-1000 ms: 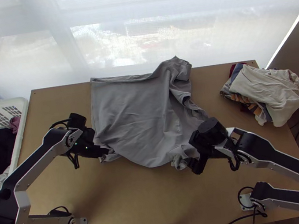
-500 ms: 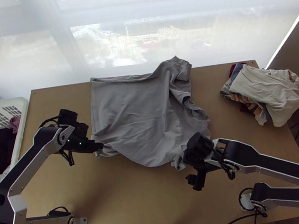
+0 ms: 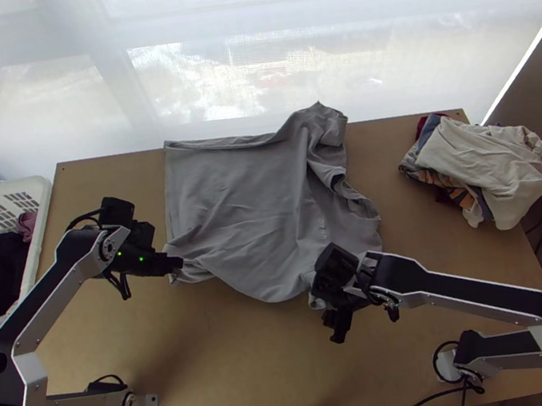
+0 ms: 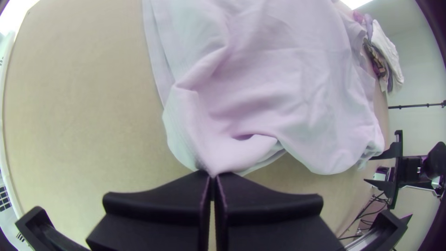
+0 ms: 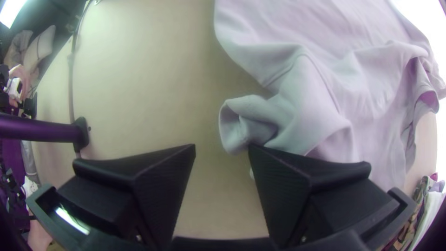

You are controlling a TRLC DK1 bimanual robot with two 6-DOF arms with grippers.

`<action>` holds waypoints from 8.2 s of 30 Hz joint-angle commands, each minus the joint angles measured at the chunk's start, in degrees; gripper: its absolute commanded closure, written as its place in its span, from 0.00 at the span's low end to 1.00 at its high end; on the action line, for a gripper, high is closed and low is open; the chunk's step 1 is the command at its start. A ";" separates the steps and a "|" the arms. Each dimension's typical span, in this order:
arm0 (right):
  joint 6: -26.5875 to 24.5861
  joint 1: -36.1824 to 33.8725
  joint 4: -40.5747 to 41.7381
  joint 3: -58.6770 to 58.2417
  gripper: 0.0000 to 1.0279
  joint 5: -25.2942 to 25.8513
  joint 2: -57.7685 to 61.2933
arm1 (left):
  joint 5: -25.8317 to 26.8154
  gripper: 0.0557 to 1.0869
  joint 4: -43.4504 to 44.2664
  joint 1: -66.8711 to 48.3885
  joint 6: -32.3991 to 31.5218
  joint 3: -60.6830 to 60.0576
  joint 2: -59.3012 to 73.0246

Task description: Fold the t-shirt

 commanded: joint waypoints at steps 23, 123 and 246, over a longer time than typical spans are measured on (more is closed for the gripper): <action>-0.50 -13.07 -6.43 4.45 0.97 -0.54 -14.31 | 1.29 0.97 -6.89 4.31 3.77 0.39 -5.66; 2.93 -25.55 -15.30 19.30 0.12 -16.10 -2.62 | -7.15 0.58 -15.50 6.34 0.60 70.18 55.25; 2.75 -44.01 15.63 52.35 0.22 4.73 45.37 | -5.91 0.97 -26.49 7.04 1.39 66.58 41.54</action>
